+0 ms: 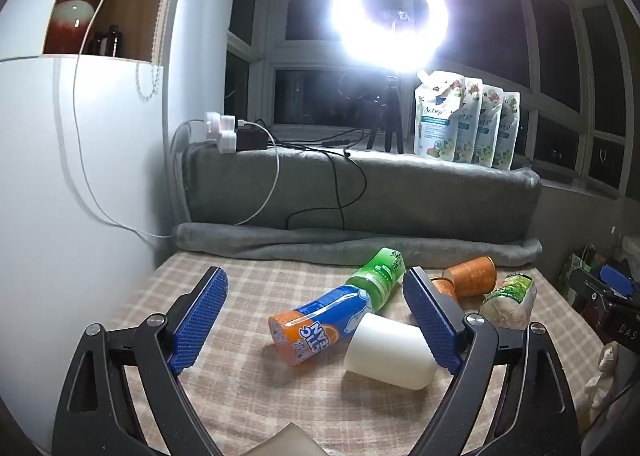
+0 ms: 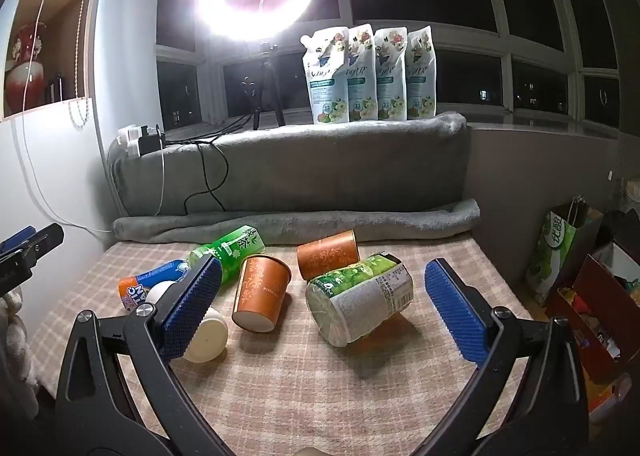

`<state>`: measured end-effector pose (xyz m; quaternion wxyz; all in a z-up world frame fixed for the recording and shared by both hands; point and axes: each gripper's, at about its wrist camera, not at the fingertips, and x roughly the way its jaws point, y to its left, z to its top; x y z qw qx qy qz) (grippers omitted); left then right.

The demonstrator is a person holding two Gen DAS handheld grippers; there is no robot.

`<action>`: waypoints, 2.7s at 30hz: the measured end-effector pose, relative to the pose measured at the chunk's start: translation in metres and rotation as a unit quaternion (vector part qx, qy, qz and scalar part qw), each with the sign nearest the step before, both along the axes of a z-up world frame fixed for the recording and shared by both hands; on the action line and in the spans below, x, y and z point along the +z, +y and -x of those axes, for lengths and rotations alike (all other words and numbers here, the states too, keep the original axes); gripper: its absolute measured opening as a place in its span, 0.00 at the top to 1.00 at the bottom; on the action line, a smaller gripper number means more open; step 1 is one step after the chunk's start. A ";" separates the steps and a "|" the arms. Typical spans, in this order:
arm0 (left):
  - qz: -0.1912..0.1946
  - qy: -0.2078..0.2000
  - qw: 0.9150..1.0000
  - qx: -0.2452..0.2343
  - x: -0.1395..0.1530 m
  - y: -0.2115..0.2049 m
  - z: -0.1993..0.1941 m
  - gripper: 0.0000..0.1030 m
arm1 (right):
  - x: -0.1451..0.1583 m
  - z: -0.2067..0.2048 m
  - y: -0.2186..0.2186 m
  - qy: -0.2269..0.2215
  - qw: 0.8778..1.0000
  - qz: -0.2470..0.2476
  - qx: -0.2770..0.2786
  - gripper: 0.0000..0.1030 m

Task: Flip cup upright

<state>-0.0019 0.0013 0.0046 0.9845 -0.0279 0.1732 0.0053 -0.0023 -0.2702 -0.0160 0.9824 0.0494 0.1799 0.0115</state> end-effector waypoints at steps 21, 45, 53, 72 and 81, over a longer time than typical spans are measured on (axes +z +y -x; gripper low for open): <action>0.000 -0.002 1.000 -0.002 0.000 -0.001 0.004 0.13 | 0.000 0.000 0.001 0.000 1.000 0.001 -0.002 0.00; -0.004 0.001 1.000 -0.008 -0.004 -0.009 0.004 0.13 | -0.005 -0.002 -0.004 0.004 1.000 -0.004 -0.005 0.00; -0.004 0.003 1.000 -0.009 -0.006 -0.009 0.003 0.13 | -0.004 -0.003 -0.003 0.004 1.000 -0.004 -0.004 0.00; -0.003 0.013 1.000 -0.017 -0.011 -0.007 -0.003 0.13 | -0.009 -0.010 0.003 0.009 1.000 0.001 0.003 0.00; 0.000 0.026 0.999 -0.020 -0.013 -0.003 -0.012 0.13 | -0.006 -0.037 0.022 0.026 0.999 0.003 0.034 0.00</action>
